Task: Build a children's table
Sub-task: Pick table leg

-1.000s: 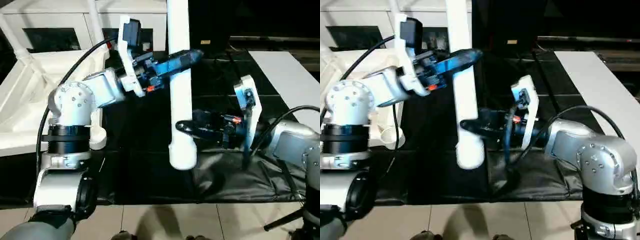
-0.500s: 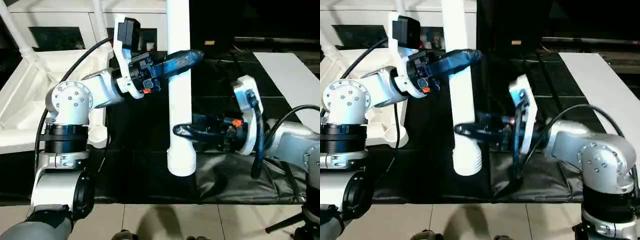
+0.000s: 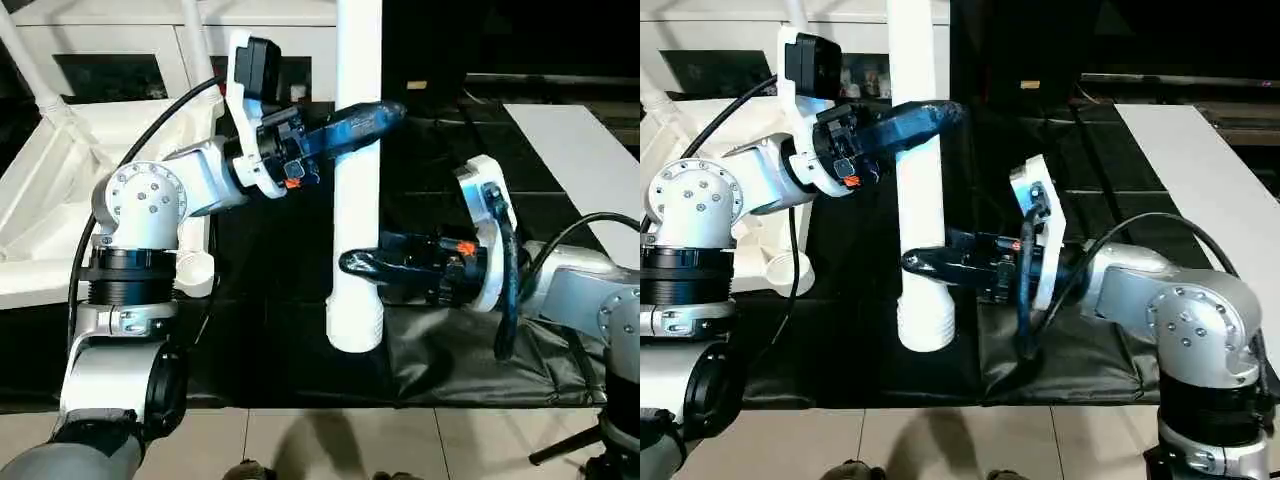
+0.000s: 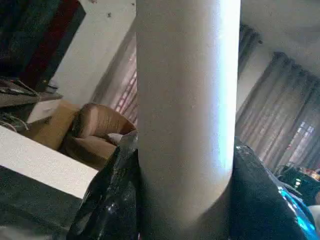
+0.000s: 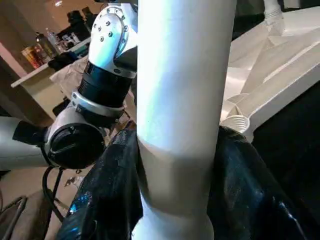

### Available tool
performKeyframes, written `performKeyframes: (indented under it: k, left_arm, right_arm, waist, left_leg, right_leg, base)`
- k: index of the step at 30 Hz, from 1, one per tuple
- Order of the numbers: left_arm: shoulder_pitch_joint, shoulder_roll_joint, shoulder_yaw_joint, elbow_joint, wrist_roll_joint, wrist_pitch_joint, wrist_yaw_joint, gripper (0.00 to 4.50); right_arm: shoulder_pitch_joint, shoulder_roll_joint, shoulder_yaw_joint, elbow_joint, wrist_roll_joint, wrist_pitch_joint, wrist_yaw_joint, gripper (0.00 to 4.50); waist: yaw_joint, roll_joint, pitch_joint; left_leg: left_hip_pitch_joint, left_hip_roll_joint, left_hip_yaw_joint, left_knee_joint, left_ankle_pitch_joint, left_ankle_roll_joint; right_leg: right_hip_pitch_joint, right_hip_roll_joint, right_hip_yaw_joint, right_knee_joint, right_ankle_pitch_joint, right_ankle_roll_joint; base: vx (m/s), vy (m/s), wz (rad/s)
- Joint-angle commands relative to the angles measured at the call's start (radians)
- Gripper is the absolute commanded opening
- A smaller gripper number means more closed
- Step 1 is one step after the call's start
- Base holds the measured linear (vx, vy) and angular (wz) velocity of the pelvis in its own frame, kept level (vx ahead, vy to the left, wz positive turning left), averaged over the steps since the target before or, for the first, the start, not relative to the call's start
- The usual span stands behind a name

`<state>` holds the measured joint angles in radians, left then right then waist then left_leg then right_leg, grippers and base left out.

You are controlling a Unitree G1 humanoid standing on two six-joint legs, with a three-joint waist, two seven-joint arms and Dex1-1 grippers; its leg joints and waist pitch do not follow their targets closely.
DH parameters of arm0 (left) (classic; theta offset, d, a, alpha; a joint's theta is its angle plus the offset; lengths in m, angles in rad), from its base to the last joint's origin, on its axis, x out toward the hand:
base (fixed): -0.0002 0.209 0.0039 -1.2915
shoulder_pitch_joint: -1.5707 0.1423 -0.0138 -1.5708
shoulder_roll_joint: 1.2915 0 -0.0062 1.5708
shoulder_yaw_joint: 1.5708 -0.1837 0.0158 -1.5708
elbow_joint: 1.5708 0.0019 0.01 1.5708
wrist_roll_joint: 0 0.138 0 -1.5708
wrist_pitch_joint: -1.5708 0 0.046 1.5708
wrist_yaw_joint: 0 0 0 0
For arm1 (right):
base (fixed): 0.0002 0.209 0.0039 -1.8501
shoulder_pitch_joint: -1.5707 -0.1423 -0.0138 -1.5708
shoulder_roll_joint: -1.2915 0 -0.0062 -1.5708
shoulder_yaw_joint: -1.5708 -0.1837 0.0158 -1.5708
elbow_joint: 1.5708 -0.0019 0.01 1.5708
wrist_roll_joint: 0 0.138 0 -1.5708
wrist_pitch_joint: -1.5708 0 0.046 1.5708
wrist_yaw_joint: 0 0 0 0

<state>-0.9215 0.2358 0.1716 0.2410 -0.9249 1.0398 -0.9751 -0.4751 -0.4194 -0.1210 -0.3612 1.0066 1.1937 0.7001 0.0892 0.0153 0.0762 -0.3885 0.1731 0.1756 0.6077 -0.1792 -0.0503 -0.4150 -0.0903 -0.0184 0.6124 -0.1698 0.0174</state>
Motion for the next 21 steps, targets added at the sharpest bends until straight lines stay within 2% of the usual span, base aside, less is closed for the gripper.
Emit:
performKeyframes:
  k: [1, 3, 4, 6, 7, 8, 9, 12, 13, 14, 16, 18, 20, 21]
  left_arm:
    - [-0.036, -0.010, 0.011, 0.018, 0.028, -0.023, 0.067, 1.81]
    - [-0.048, -0.019, 0.018, 0.041, 0.064, -0.042, 0.141, 2.51]
    - [-0.049, -0.020, 0.018, 0.043, 0.071, -0.046, 0.151, 2.51]
    - [-0.034, -0.005, -0.014, 0.011, 0.136, -0.092, 0.185, 2.53]
    - [-0.025, 0.002, -0.030, -0.006, 0.169, -0.115, 0.206, 2.63]
    - [-0.021, 0.004, -0.036, -0.013, 0.188, -0.128, 0.220, 2.92]
    - [-0.013, 0.006, -0.048, -0.019, 0.235, -0.166, 0.271, 2.95]
    - [0.002, 0.001, -0.061, -0.030, 0.280, -0.207, 0.319, 3.01]
    - [0.012, -0.007, -0.063, -0.039, 0.293, -0.211, 0.352, 3.34]
    - [0.017, -0.012, -0.065, -0.044, 0.301, -0.214, 0.367, 3.43]
    - [0.032, -0.025, -0.079, -0.061, 0.333, -0.232, 0.411, 3.45]
    - [0.060, -0.076, -0.073, -0.090, 0.343, -0.225, 0.496, 3.45]
    - [0.072, -0.111, -0.059, -0.095, 0.354, -0.233, 0.561, 3.45]
    - [0.078, -0.127, -0.056, -0.098, 0.360, -0.242, 0.584, 3.45]
  right_arm:
    - [-0.005, 0.009, 0.013, -0.009, -0.003, -0.014, -0.011, 1.84]
    - [-0.006, 0.010, 0.013, -0.010, -0.021, -0.033, -0.026, 1.84]
    - [-0.006, 0.010, 0.013, -0.011, -0.024, -0.036, -0.029, 1.84]
    - [-0.011, 0.012, 0.018, -0.021, -0.101, -0.096, -0.083, 1.84]
    - [-0.013, 0.013, 0.028, -0.024, -0.145, -0.127, -0.114, 1.84]
    - [-0.015, 0.010, 0.039, -0.026, -0.171, -0.144, -0.126, 1.84]
    - [-0.016, 0.004, 0.066, -0.035, -0.227, -0.179, -0.157, 1.84]
    - [-0.016, 0.012, 0.098, -0.044, -0.281, -0.209, -0.201, 1.83]
    - [-0.017, 0.023, 0.112, -0.045, -0.306, -0.224, -0.227, 1.83]
    - [-0.018, 0.027, 0.120, -0.045, -0.321, -0.233, -0.240, 1.83]
    - [-0.022, 0.029, 0.155, -0.043, -0.380, -0.261, -0.279, 1.83]
    - [-0.028, 0.037, 0.226, -0.034, -0.493, -0.327, -0.333, 1.83]
    - [-0.029, 0.083, 0.225, -0.016, -0.533, -0.354, -0.403, 1.83]
    - [-0.028, 0.096, 0.233, -0.007, -0.558, -0.370, -0.431, 1.83]
  waist:
    - [0.001, -0.004, -0.076]
    - [0.001, -0.005, -0.077]
    - [0.002, -0.005, -0.076]
    - [0.001, -0.005, -0.075]
    - [0.000, -0.006, -0.076]
    - [0.001, -0.005, -0.076]
    - [-0.002, -0.007, -0.077]
    - [-0.004, -0.008, -0.078]
    - [-0.003, -0.006, -0.079]
    - [-0.004, -0.005, -0.079]
    - [-0.005, -0.005, -0.081]
    - [-0.007, -0.005, -0.079]
    - [-0.009, -0.005, -0.078]
    - [-0.009, -0.008, -0.078]
  left_leg:
    - [0.017, 0.026, -0.006, -0.074, -0.152, -0.027]
    - [0.017, 0.026, -0.006, -0.073, -0.157, -0.032]
    - [0.016, 0.028, -0.007, -0.073, -0.156, -0.033]
    - [0.014, 0.029, -0.009, -0.076, -0.149, -0.038]
    - [0.015, 0.027, -0.008, -0.076, -0.146, -0.043]
    - [0.013, 0.028, -0.010, -0.076, -0.141, -0.047]
    - [0.014, 0.028, -0.009, -0.075, -0.134, -0.053]
    - [0.012, 0.025, -0.007, -0.074, -0.119, -0.045]
    - [0.012, 0.027, -0.008, -0.074, -0.109, -0.046]
    - [0.012, 0.026, -0.007, -0.073, -0.106, -0.045]
    - [0.012, 0.026, -0.007, -0.072, -0.096, -0.043]
    - [0.011, 0.027, -0.006, -0.071, -0.104, -0.049]
    - [0.011, 0.026, -0.004, -0.071, -0.116, -0.045]
    - [0.011, 0.024, -0.005, -0.072, -0.133, -0.039]
  right_leg:
    - [0.053, -0.031, 0.019, -0.067, -0.210, -0.212]
    - [0.054, -0.032, 0.019, -0.068, -0.215, -0.206]
    - [0.054, -0.032, 0.019, -0.068, -0.212, -0.204]
    - [0.055, -0.032, 0.019, -0.070, -0.211, -0.189]
    - [0.054, -0.031, 0.020, -0.071, -0.218, -0.176]
    - [0.055, -0.032, 0.020, -0.070, -0.217, -0.169]
    - [0.055, -0.031, 0.020, -0.069, -0.205, -0.157]
    - [0.056, -0.028, 0.020, -0.067, -0.175, -0.162]
    - [0.056, -0.030, 0.021, -0.064, -0.160, -0.166]
    - [0.055, -0.028, 0.020, -0.064, -0.149, -0.170]
    - [0.057, -0.026, 0.020, -0.061, -0.117, -0.181]
    - [0.056, -0.027, 0.020, -0.060, -0.111, -0.187]
    - [0.054, -0.027, 0.021, -0.062, -0.125, -0.190]
    - [0.053, -0.026, 0.021, -0.067, -0.159, -0.182]
  base:
    - [0.000, 0.000, 0.00]
    - [0.000, 0.000, 0.00]
    - [0.000, 0.000, 0.00]
    - [0.000, 0.000, 0.00]
    - [0.000, 0.000, 0.00]
    - [0.000, 0.000, 0.00]
    - [0.000, 0.000, 0.00]
    - [0.000, 0.000, 0.00]
    - [0.000, 0.000, 0.00]
    - [0.000, 0.000, 0.00]
    - [0.000, 0.000, 0.00]
    - [0.000, 0.000, 0.00]
    - [0.000, 0.000, 0.00]
    - [0.000, 0.000, 0.00]
